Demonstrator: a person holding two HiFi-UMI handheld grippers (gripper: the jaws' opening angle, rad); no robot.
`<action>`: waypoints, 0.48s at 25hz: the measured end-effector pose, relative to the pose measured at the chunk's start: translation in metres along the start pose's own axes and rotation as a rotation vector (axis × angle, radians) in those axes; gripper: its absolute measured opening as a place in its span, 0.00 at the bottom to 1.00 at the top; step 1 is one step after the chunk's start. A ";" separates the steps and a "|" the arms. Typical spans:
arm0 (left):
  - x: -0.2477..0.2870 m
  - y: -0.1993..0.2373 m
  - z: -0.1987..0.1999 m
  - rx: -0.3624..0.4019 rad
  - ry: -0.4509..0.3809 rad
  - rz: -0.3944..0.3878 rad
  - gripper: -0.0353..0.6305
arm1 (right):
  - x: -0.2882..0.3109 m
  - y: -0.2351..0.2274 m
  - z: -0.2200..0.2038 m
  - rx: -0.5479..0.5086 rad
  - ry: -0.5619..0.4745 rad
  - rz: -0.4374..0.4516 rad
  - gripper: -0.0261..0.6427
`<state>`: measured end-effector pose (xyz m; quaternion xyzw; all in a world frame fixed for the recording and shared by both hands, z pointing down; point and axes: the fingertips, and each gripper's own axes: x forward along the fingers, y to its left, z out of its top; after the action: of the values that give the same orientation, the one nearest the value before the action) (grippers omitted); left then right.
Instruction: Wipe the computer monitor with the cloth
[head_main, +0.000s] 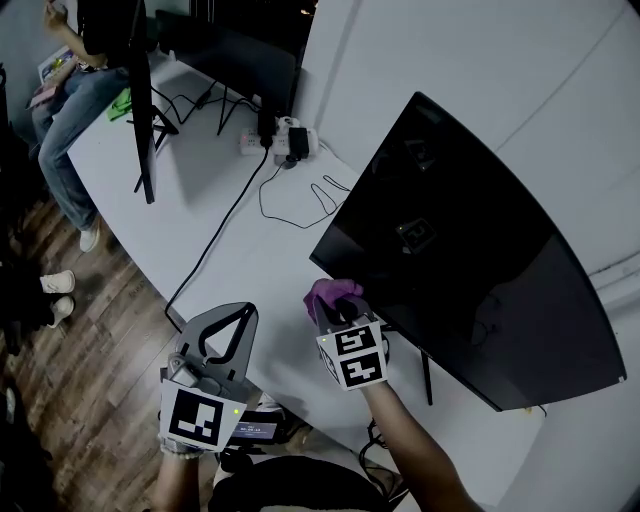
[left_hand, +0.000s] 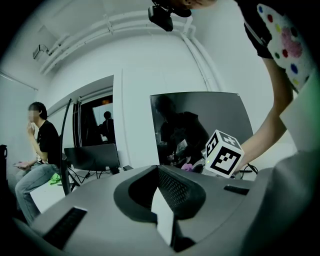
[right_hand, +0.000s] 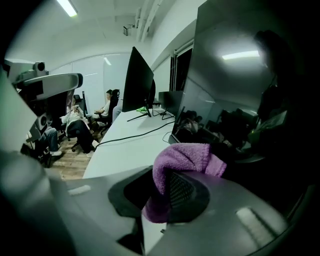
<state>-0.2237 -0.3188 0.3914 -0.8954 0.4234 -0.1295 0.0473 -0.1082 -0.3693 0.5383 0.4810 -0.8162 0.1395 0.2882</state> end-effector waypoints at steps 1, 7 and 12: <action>-0.001 0.001 -0.001 -0.002 0.002 0.002 0.06 | 0.003 0.002 0.004 -0.007 -0.002 0.007 0.14; -0.004 0.009 -0.004 -0.009 0.003 0.021 0.06 | 0.026 0.015 0.030 -0.071 -0.020 0.045 0.14; -0.012 0.014 -0.006 -0.015 0.009 0.039 0.06 | 0.037 0.033 0.054 -0.102 -0.039 0.092 0.14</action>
<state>-0.2430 -0.3188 0.3921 -0.8867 0.4420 -0.1294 0.0412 -0.1684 -0.4065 0.5193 0.4301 -0.8490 0.1012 0.2897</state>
